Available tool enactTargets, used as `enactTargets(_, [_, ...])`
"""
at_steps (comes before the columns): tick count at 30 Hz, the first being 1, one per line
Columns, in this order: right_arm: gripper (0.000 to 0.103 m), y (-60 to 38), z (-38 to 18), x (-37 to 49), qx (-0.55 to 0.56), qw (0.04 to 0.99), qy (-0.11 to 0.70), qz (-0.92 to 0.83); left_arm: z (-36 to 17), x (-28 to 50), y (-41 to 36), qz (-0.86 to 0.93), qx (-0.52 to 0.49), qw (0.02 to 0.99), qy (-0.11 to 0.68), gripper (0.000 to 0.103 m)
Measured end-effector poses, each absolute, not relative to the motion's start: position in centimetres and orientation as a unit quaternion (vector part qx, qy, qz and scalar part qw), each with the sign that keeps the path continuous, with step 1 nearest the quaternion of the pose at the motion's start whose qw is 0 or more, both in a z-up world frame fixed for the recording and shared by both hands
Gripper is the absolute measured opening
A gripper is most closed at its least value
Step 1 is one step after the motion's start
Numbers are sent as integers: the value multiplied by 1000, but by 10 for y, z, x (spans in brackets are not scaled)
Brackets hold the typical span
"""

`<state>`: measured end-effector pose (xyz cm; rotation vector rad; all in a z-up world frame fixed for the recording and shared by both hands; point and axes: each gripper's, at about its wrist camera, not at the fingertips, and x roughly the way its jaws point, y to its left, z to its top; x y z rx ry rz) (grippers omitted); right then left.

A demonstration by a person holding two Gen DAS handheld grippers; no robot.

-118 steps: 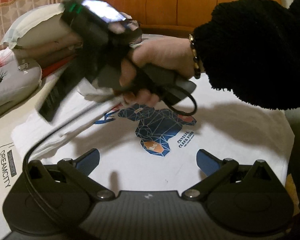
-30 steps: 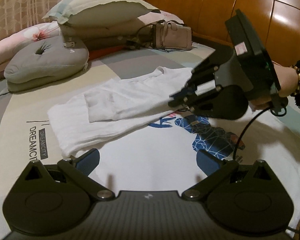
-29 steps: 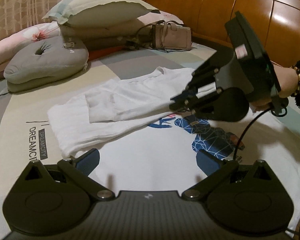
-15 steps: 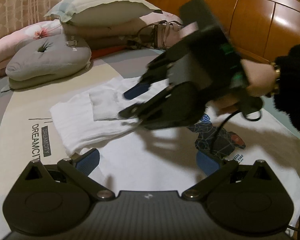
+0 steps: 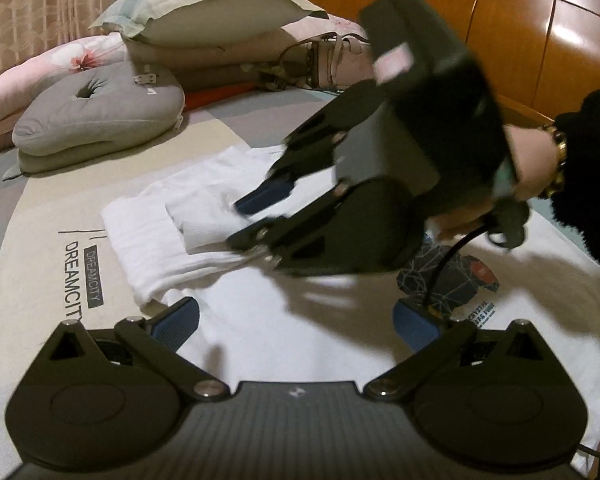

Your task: Fold clothes

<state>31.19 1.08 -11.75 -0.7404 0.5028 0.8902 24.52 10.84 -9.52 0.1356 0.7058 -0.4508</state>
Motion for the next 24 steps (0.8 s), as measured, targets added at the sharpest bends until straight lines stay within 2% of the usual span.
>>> enactTargets(2, [50, -9, -105, 311, -321, 828, 240, 392, -94, 244, 109, -221, 64, 912, 341, 102])
enactTargets(4, [55, -42, -93, 310, -294, 849, 248, 361, -93, 243, 110, -222, 61, 912, 338, 102])
enactTargets(9, [56, -135, -80, 317, -215, 900, 286, 248, -92, 244, 110, -221, 56, 914, 336, 102])
enactTargets(15, [56, -222, -115, 350, -86, 914, 370, 140, -96, 250, 107, -213, 62, 913, 343, 102])
enactTargets(17, [56, -242, -125, 346, -41, 916, 375, 134, -97, 252, 106, -209, 62, 912, 347, 102])
enactTargets(24, [56, -249, -102, 349, -36, 928, 346, 131, -100, 252, 105, -208, 68, 911, 350, 102])
